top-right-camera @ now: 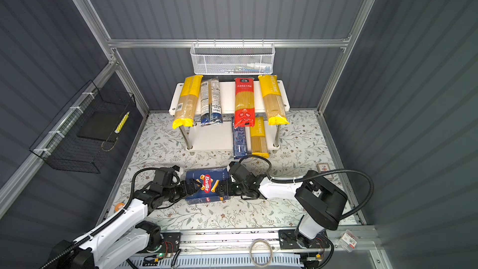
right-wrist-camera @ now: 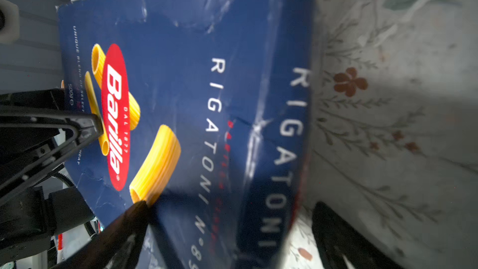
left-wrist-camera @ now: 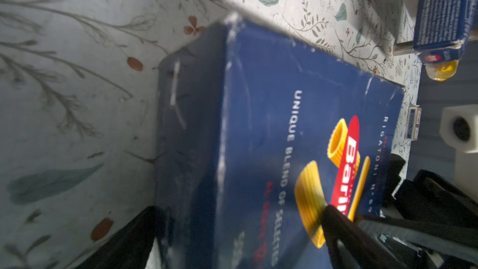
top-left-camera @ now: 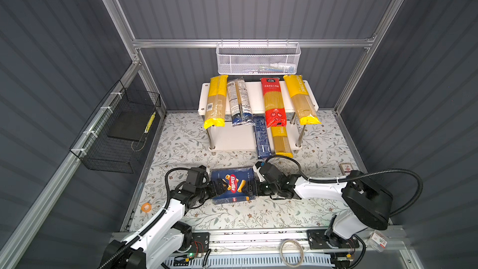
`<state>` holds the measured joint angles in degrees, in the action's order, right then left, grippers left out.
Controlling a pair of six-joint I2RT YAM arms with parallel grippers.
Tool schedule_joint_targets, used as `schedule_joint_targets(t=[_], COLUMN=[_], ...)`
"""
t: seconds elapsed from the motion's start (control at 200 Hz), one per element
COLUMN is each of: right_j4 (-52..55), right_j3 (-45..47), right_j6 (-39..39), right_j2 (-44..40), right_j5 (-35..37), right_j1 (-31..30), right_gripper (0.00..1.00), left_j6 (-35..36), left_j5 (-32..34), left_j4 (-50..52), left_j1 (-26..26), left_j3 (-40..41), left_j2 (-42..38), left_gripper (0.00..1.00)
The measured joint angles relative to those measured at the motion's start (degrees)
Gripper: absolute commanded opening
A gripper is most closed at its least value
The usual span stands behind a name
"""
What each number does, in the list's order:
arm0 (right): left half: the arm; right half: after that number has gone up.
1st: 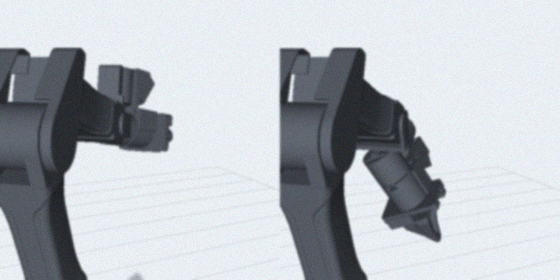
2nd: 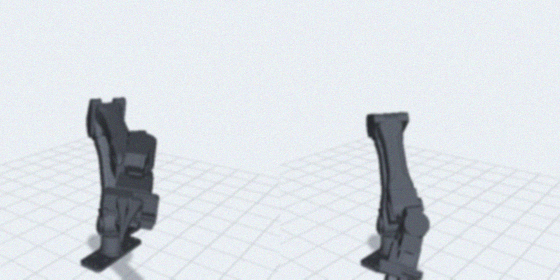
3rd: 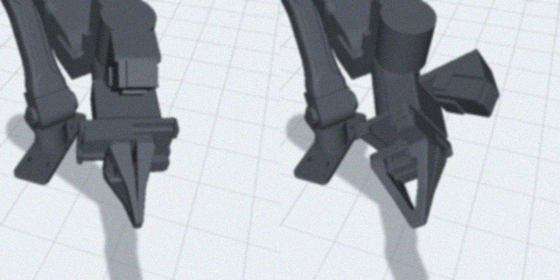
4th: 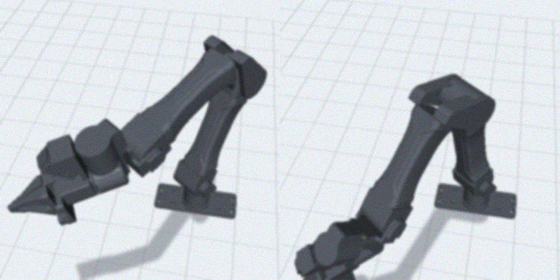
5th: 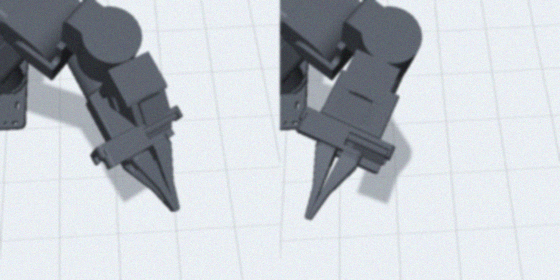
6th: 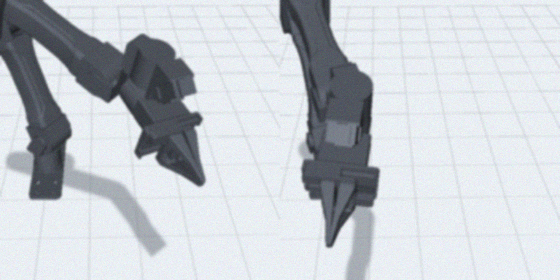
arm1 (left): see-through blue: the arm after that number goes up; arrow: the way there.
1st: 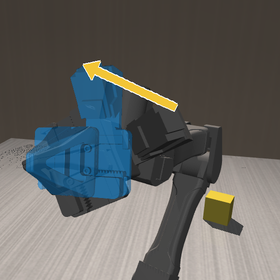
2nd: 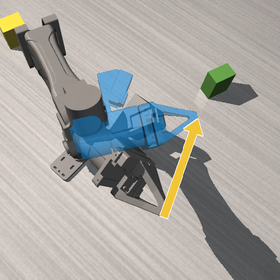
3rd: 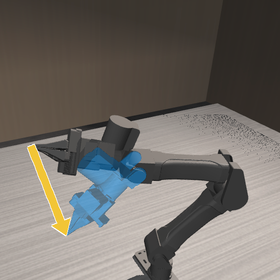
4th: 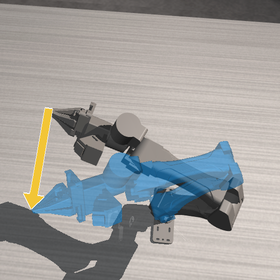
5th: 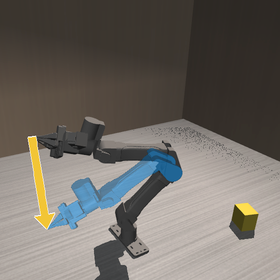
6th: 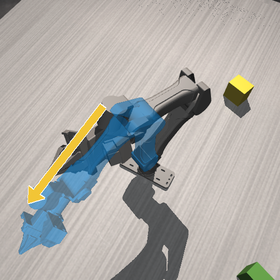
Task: Arrange pasta packages on shelves
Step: Place the pasta box at the center of the table, then pick up the pasta box from the center of the table.
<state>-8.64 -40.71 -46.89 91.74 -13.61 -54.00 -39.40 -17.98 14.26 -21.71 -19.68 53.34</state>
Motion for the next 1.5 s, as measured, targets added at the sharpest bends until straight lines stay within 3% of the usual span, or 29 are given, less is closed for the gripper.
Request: schedule_joint_targets(t=[0.14,0.405,0.585,1.251,1.501], right_j4=[-5.68,-11.45,-11.34,3.87,4.96], right_j3=[1.29,2.56,2.80,-6.10,-7.67], right_j6=[-2.32,-5.03,-6.01,-2.69,-0.87], right_j2=[1.64,3.08,2.27,-3.30,-4.33], right_j5=[-1.64,-1.20,-0.68,5.75,8.57], right_j1=[0.33,1.38,1.51,1.84,3.08], right_gripper=[0.95,0.85,0.77,0.74,0.74], left_j6=[-0.13,-2.23,-2.29,-3.91,-2.10], left_j5=[-0.20,0.85,1.09,1.62,1.49], left_j4=[-3.43,-9.07,-8.70,-4.09,-4.11], left_j1=[0.09,0.83,0.83,0.81,0.81], left_j3=[1.84,5.92,5.25,-4.02,-10.10], left_j2=[-0.42,-3.37,-3.61,-1.57,4.61], left_gripper=[0.97,0.77,0.73,0.72,0.74])
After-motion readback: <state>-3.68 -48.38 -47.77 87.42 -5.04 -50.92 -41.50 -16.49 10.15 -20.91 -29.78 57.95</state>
